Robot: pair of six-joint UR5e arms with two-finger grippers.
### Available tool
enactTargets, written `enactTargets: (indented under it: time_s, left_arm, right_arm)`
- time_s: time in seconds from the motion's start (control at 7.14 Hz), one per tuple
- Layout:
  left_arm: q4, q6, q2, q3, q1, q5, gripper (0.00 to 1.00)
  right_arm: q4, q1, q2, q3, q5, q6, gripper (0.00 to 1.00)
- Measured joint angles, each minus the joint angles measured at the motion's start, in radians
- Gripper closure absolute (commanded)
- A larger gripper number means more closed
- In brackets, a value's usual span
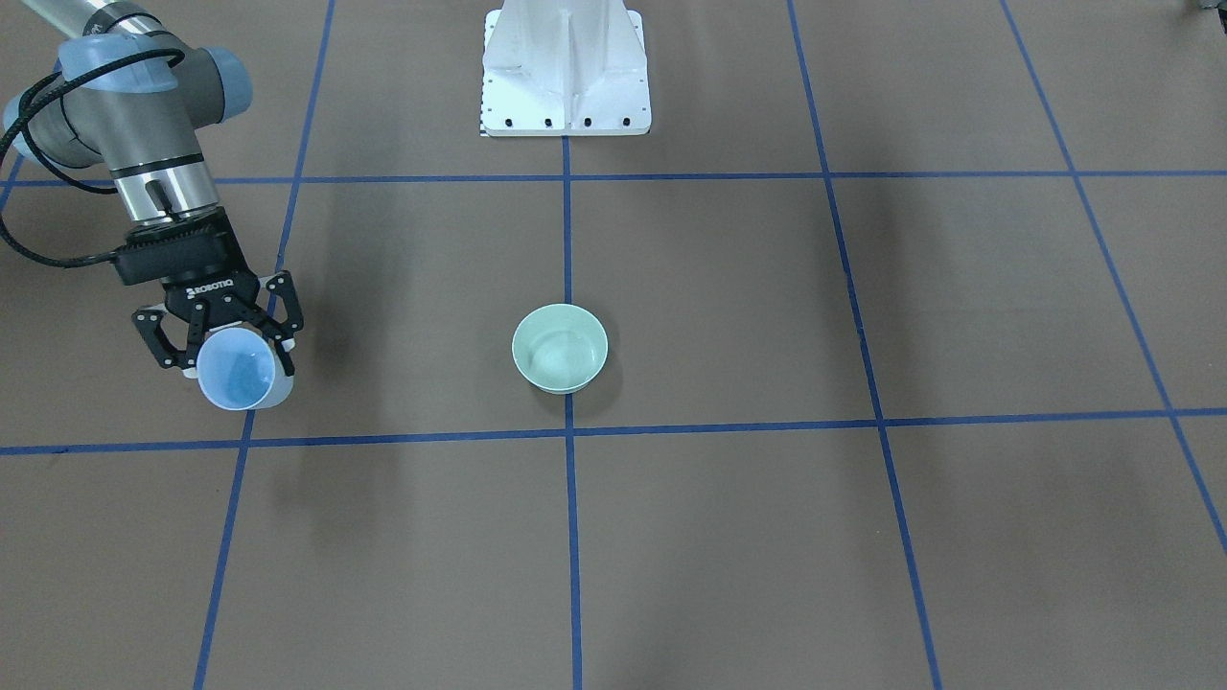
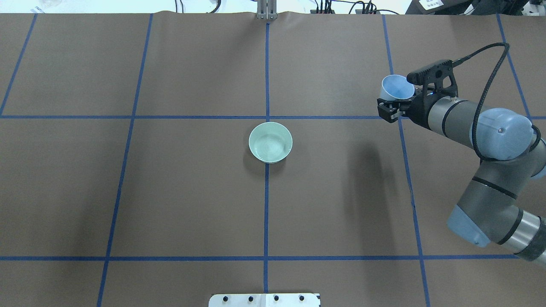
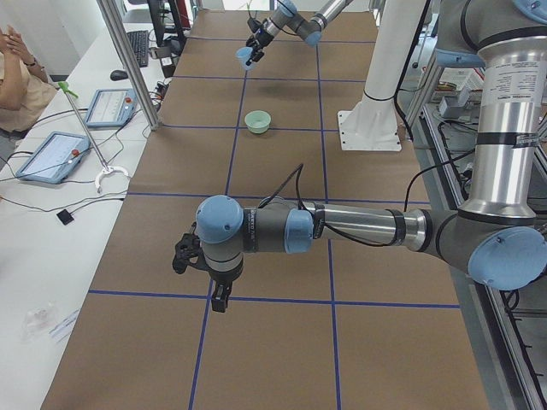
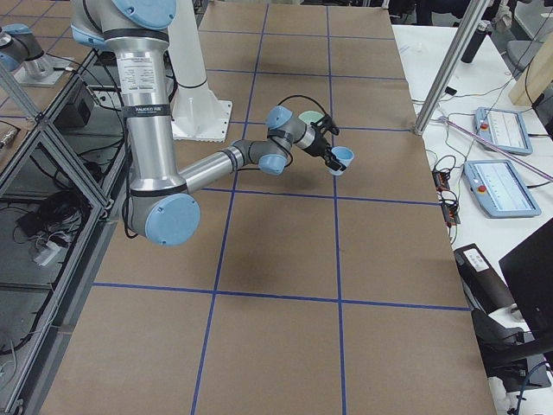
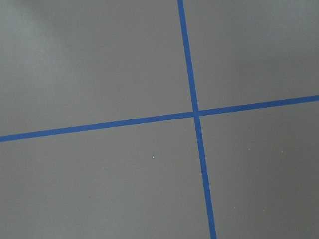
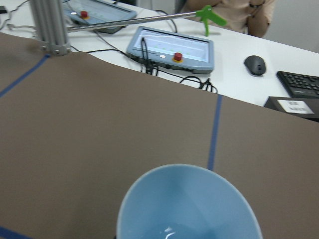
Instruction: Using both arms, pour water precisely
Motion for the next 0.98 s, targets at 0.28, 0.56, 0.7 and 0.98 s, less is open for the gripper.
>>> enactTargets:
  time_s: [0.28,0.56,0.7,0.98]
  left_arm:
    - [0.002,-0.002,0.019,-0.019,-0.003,-0.001,0.00]
    - [0.003,-0.002,0.021,-0.023,-0.005,-0.001,0.00]
    - [0.004,-0.002,0.022,-0.022,-0.006,-0.001,0.00]
    - [0.004,-0.002,0.034,-0.022,-0.006,-0.002,0.00]
  right_arm:
    - [0.016,-0.016,0.064,-0.011,0.155,-0.109,1.00]
    - [-0.085,-0.065,0.155,-0.019,0.214,-0.196,1.00]
    - [-0.214,-0.089,0.231,-0.019,0.216,-0.207,1.00]
    - [-0.473,-0.120,0.359,-0.019,0.216,-0.210,1.00]
